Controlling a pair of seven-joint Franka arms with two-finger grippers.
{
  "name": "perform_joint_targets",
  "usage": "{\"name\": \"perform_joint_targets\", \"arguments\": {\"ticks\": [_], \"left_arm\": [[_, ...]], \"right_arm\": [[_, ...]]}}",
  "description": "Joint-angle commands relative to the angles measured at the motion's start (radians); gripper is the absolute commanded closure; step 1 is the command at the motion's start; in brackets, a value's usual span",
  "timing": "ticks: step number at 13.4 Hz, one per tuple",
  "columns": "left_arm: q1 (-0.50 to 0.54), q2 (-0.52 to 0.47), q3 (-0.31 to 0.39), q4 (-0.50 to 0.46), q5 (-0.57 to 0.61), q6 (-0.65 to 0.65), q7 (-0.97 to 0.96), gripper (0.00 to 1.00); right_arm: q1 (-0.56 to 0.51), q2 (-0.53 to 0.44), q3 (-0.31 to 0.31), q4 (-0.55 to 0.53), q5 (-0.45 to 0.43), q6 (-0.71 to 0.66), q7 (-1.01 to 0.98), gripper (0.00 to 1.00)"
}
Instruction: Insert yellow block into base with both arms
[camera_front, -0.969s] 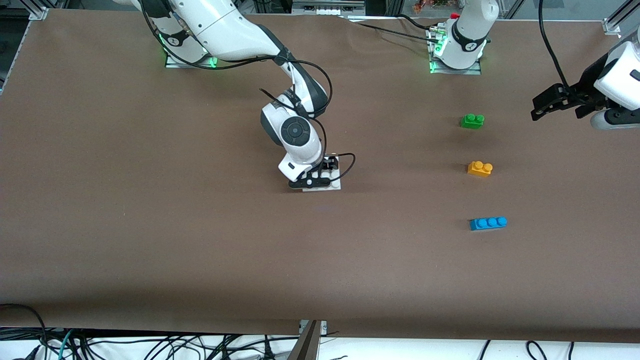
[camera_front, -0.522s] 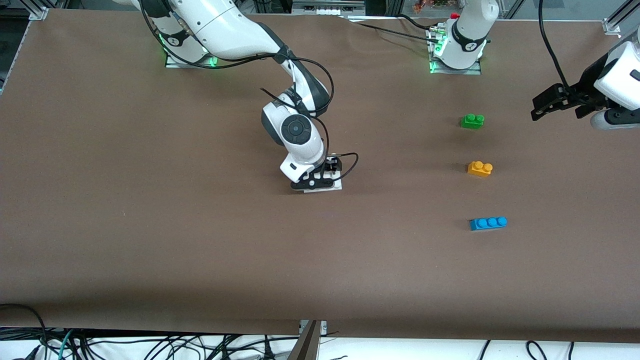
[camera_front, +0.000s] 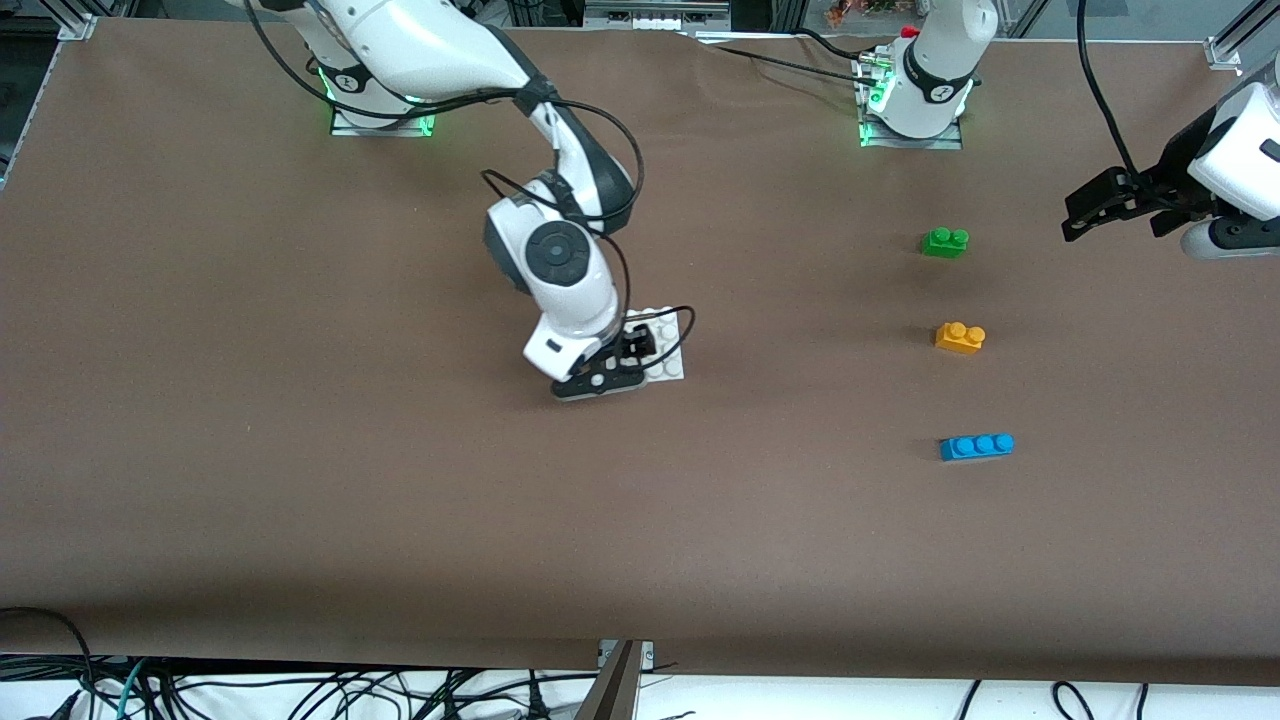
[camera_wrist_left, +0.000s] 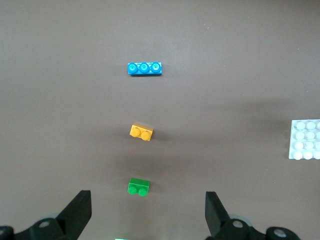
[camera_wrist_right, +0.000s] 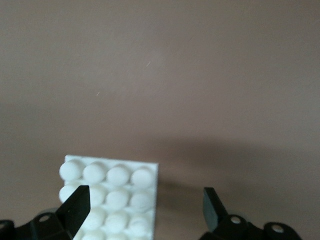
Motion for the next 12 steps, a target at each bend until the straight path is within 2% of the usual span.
{"name": "perform_joint_targets", "arguments": {"ticks": [1, 5, 8, 12], "left_arm": [[0.007, 0.008, -0.004, 0.024, -0.018, -0.005, 0.004, 0.0], [0.007, 0.008, -0.004, 0.024, -0.018, -0.005, 0.004, 0.0], [0.007, 0.008, -0.004, 0.024, -0.018, -0.005, 0.004, 0.0], [0.007, 0.008, -0.004, 0.024, -0.018, -0.005, 0.003, 0.0]], "right_arm": [[-0.016, -0.078, -0.059, -0.014, -0.01, -0.053, -0.062, 0.0], [-0.016, -0.125, -0.157, -0.016, -0.01, -0.064, -0.065, 0.0], [-0.026, -0.18, -0.235, -0.014, -0.007, -0.147, -0.112, 0.0], [-0.097, -0.265, -0.266, -0.014, -0.001, -0.25, -0.215, 0.0]]}}
